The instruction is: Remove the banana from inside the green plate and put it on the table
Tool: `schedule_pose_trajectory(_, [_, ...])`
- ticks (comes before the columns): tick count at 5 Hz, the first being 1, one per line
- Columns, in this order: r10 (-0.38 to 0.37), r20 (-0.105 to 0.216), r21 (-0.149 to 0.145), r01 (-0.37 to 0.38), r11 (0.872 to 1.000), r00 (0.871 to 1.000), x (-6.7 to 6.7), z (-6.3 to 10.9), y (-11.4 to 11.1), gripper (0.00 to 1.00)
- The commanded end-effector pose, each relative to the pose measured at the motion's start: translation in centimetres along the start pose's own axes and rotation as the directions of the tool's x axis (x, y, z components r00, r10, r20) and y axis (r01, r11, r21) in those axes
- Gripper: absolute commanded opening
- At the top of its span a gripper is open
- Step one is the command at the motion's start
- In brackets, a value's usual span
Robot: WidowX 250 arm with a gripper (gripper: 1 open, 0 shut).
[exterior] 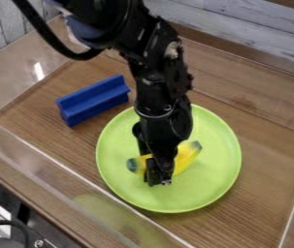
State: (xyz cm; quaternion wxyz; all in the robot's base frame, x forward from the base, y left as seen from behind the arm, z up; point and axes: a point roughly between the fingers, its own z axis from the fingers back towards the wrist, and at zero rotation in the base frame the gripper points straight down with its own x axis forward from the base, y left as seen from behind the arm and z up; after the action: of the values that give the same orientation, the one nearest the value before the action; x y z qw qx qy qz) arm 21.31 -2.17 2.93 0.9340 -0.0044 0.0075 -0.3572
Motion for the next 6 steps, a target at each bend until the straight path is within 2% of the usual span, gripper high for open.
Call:
schedule_pose_trajectory(1, [-0.006, 0.014, 0.016, 0.006, 1.000, 1.000, 0.5, 0.8, 0.3, 0.00])
schedule_pose_trajectory(6, [0.002, -0.051, -0.020, -0.003, 1.000, 0.999, 0.8, 2.5, 0.0, 0.00])
